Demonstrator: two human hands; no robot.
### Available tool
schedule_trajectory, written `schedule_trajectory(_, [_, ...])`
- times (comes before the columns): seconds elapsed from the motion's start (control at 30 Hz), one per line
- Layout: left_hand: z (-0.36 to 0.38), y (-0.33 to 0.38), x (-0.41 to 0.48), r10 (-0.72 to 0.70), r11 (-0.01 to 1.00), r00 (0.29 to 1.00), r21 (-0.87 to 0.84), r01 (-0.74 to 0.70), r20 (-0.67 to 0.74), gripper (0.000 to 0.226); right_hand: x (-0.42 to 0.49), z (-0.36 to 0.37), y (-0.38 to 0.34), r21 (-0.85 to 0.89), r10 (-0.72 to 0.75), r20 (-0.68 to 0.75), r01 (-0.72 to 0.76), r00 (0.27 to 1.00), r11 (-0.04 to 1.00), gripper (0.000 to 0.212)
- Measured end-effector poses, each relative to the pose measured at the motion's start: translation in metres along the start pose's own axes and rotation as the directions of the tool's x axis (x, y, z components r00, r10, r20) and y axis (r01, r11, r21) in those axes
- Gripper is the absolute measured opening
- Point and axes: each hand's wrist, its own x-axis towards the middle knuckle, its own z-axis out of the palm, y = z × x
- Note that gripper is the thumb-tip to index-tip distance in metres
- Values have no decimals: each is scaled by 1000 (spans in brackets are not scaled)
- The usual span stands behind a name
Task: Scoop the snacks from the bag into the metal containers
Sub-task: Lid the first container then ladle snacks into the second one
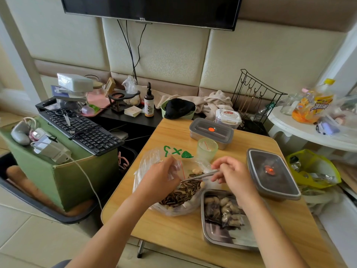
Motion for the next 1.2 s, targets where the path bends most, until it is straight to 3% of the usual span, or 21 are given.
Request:
schedule_trajectory(0.1, [-5,-3,0,-87,996,994,-32,85,-62,10,6,-12,11,71,223,-160,-214,962,974,25])
schedule_trajectory(0.23, [-10,-8,-2,-143,990,977,-10,143,-160,7,6,-17,9,229,346,-54,-325,937,917,36])
schedule_trajectory(0.37, [-14,-17,-3,-212,971,936,46,234,-280,21,7,-10,6,395,373,-17,-336,928,855,20])
schedule_trajectory(0.47, [-15,-22,-5,-290,940,893,75,334,-343,21,9,0,9,386,342,-170,-257,924,886,20])
schedule_trajectory(0.53, [-17,-27,-5,-373,917,872,13,398,-318,26,11,6,8,381,288,-246,-181,926,907,27])
schedule_trajectory(0.63, [-19,-36,-1,-488,863,860,-224,452,-147,46,6,15,0,372,175,-252,-72,952,925,21])
schedule_trajectory(0.77, [-21,-42,5,-574,748,818,-380,544,42,27,-6,27,-10,54,-58,-108,64,992,996,20])
schedule_trajectory(0.87, [-20,-43,10,-587,729,808,-400,556,53,27,-10,34,-14,36,-166,-88,169,982,985,23])
schedule_trajectory(0.93, [-19,-43,12,-599,723,800,-403,561,38,27,-11,35,-16,-78,-276,-176,266,945,961,22])
schedule_trajectory(1.03, [-19,-43,16,-584,718,811,-451,531,24,51,-8,37,-14,-288,-495,-248,425,833,858,18])
schedule_trajectory(1.2, [-19,-40,22,-566,702,823,-547,456,-39,54,-1,47,-12,-416,-691,-149,589,707,693,23])
